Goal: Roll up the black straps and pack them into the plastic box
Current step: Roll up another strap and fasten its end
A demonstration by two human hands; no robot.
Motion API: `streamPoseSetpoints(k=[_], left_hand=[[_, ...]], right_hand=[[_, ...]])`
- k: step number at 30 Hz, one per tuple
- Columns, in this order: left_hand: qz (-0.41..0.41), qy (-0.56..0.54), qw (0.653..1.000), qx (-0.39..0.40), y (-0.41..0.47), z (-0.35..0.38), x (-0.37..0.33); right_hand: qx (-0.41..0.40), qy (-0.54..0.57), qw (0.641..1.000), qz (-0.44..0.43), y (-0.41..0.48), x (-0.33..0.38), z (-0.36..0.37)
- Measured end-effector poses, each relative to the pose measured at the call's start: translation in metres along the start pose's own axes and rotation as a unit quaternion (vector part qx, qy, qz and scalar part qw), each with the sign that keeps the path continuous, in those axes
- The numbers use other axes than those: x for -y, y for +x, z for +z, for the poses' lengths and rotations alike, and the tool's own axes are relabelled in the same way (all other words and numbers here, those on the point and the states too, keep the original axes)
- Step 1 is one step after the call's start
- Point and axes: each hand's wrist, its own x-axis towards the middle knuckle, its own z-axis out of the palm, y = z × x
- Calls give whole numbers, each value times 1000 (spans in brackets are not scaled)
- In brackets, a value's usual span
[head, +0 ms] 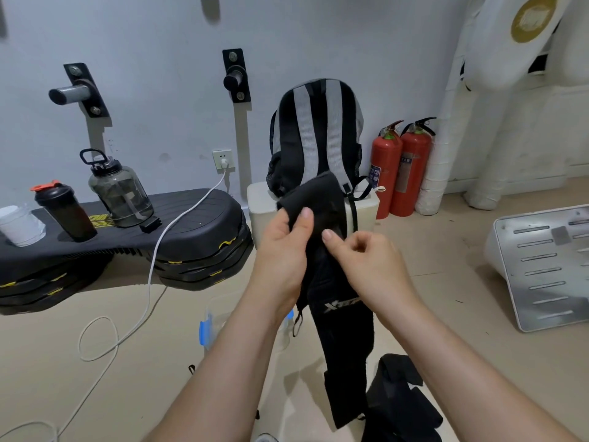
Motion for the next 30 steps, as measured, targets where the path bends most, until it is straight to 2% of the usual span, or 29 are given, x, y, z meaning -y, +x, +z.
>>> streamPoseSetpoints(k=[3, 5, 7, 10, 12, 15, 17, 19, 21, 23, 25, 26, 28, 30], left_hand=[[14, -16, 1000, -18, 3, -3, -2], [1, -46, 999, 4, 1, -3, -3], [-28, -100, 994, 30, 0, -3, -6], [-80, -170, 980, 70, -4, -9, -16], [-98, -176, 977, 74, -4, -12, -18], [-53, -108, 991, -51, 13, -23, -14], [-10, -42, 990, -136, 25, -35, -15], [-14, -30, 981, -191, 35, -49, -15], [-35, 29, 980, -195, 38, -56, -6], [-30, 184, 966, -178, 35, -47, 1], [-10, 254, 953, -163, 27, -35, -2], [-19, 247, 960, -129, 21, -30, -8], [-70, 232, 970, 12, 6, -22, -18], [-109, 262, 948, 146, -8, -16, -20]], right_hand=[[12, -26, 1000, 7, 3, 1, -7], [100, 68, 993, 6, 6, 4, -15], [192, 175, 966, 11, 8, 5, -22], [241, 180, 953, -29, 8, 5, -29], [291, 171, 940, -40, 6, 5, -32], [399, 171, 900, 37, 1, 2, -42], [485, 102, 864, 89, -6, -4, -51], [543, 55, 831, 105, -13, -12, -56], [504, 118, 845, 138, -16, -16, -53], [414, 228, 866, 162, -15, -17, -49], [330, 326, 871, 164, -12, -16, -46], [294, 357, 872, 159, -11, -16, -45], [225, 386, 884, 141, -7, -14, -46], [167, 406, 890, 120, -3, -10, -46]])
